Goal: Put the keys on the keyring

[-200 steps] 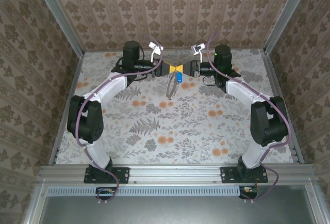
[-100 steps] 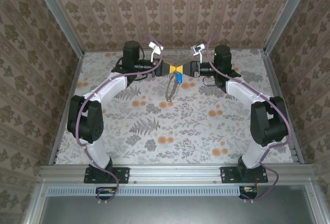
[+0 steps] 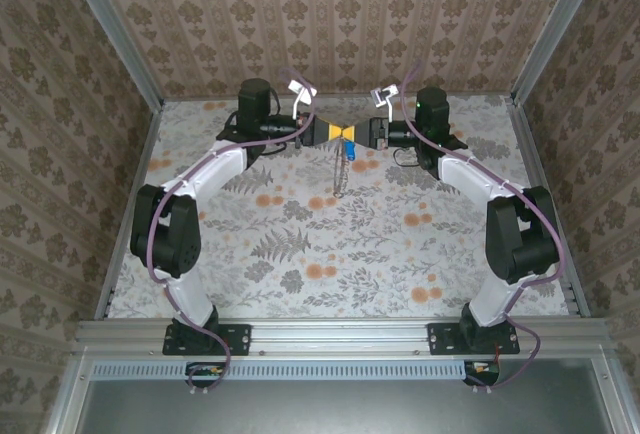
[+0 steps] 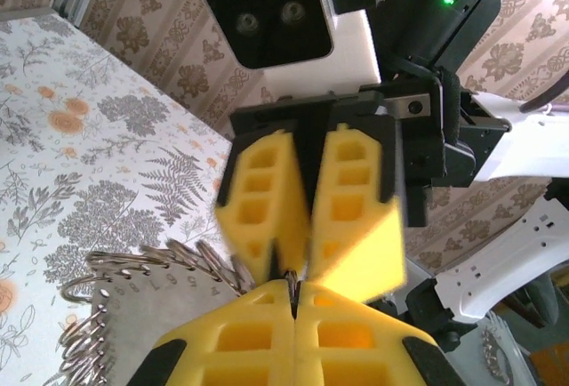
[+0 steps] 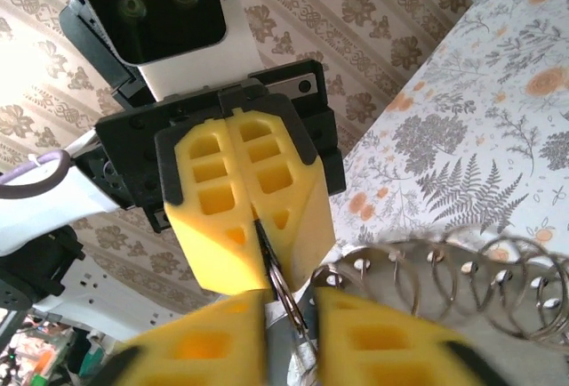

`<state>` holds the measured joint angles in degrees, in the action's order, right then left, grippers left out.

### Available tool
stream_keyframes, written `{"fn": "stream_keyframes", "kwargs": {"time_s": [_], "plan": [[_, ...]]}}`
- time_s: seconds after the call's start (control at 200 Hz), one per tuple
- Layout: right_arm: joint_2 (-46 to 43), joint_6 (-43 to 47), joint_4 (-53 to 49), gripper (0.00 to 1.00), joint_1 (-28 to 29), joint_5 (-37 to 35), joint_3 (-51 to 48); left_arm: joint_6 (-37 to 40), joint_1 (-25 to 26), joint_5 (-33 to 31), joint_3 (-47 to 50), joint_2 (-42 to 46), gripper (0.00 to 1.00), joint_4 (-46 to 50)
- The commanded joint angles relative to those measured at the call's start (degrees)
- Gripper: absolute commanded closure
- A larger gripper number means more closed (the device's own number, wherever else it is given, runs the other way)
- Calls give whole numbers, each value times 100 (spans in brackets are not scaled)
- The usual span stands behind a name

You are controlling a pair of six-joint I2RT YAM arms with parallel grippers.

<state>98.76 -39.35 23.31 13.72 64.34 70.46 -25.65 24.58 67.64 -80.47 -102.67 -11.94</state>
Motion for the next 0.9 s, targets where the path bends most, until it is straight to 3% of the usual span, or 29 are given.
{"fn": "stream_keyframes", "kwargs": {"time_s": [0.0, 0.055, 0.25, 0.61, 0.64, 0.895], "plan": [[-159, -59, 84, 58, -38, -112, -91, -278, 43, -14, 164, 148, 100, -733], [-284, -59, 121, 54, -43, -164, -206, -411, 53, -86, 261, 197, 100, -932], [-689, -5, 156, 52, -47, -304, -646, -852, 82, -224, 502, 343, 100, -1590], [-892, -198, 556, 56, -45, -533, -1102, -1419, 118, -354, 730, 446, 100, -2365], [-893, -215, 585, 56, -47, -541, -1120, -1536, 290, -365, 751, 441, 100, -2519], [-1141, -358, 771, 51, -362, -999, -1557, -2062, 298, -391, 938, 432, 100, -3231]]}}
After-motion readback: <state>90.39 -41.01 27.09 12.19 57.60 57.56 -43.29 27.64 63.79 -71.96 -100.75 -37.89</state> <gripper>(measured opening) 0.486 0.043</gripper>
